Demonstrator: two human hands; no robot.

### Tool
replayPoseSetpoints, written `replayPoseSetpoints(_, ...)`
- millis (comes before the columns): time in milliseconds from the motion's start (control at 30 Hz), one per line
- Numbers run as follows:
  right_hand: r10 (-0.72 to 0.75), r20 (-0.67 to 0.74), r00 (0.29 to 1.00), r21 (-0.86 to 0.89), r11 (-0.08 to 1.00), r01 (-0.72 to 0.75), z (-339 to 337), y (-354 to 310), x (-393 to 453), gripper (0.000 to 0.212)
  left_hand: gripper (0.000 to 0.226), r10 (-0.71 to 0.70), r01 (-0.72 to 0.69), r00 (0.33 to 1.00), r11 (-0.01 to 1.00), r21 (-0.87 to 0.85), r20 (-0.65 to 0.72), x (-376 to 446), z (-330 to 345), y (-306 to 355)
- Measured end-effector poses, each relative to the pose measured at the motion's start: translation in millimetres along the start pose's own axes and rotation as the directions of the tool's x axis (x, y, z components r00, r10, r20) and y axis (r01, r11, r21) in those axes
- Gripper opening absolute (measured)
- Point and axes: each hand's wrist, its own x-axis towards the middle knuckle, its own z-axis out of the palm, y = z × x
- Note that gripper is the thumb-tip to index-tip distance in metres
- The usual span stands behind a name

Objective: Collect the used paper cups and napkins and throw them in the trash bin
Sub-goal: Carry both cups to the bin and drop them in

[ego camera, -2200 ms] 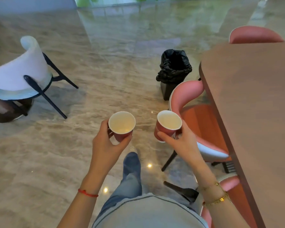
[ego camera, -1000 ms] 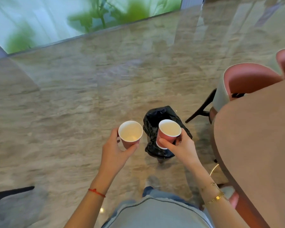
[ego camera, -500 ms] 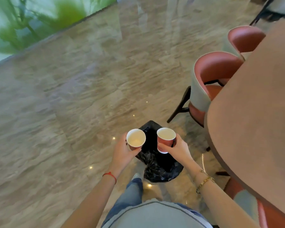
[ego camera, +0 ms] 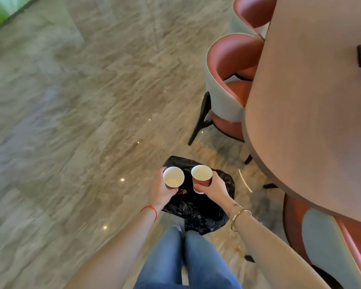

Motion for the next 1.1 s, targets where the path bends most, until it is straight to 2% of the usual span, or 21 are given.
replayPoseSetpoints(100,0.072,0.066,0.995,0.002,0.997,-0.073,7.5,16.1,18.2,0.096,0.096,-0.057,0.053,0.993,0.998,0.043,0.100,18.9,13.1,-15.5)
replayPoseSetpoints(167,0.111,0.103,0.988,-0.027,0.994,-0.109,8.7,24.1,21.3,0.099,0.096,-0.065,0.051,0.986,0.995,0.090,0.152,21.6,14.8,-21.3)
replayPoseSetpoints(333,0.072,0.114,0.991,-0.167,0.985,-0.053,-7.0,20.9,-3.1,0.066,0.061,0.039,-0.085,0.980,0.969,0.233,0.196,3.5,-6.0,-12.8)
replayPoseSetpoints(533,-0.122,-0.006,0.993,-0.273,0.955,0.116,-48.7,-14.1,-61.9,0.050,0.043,0.195,-0.263,0.956,0.900,0.349,0.219,-24.7,-49.6,31.0)
replayPoseSetpoints(733,-0.209,-0.142,0.967,-0.306,0.939,0.158,-72.2,-34.5,-117.6,0.049,0.037,0.329,-0.383,0.923,0.831,0.402,0.199,-54.8,-87.2,66.0)
replayPoseSetpoints(933,-0.178,-0.276,0.945,-0.266,0.958,0.103,-80.5,-27.7,-165.4,0.044,0.032,0.401,-0.457,0.889,0.803,0.382,0.220,-78.1,-112.1,84.1)
replayPoseSetpoints(1100,-0.125,-0.418,0.900,-0.198,0.979,0.045,-89.2,-11.3,-207.7,0.041,0.030,0.470,-0.543,0.840,0.732,0.412,0.271,-93.9,-113.1,105.3)
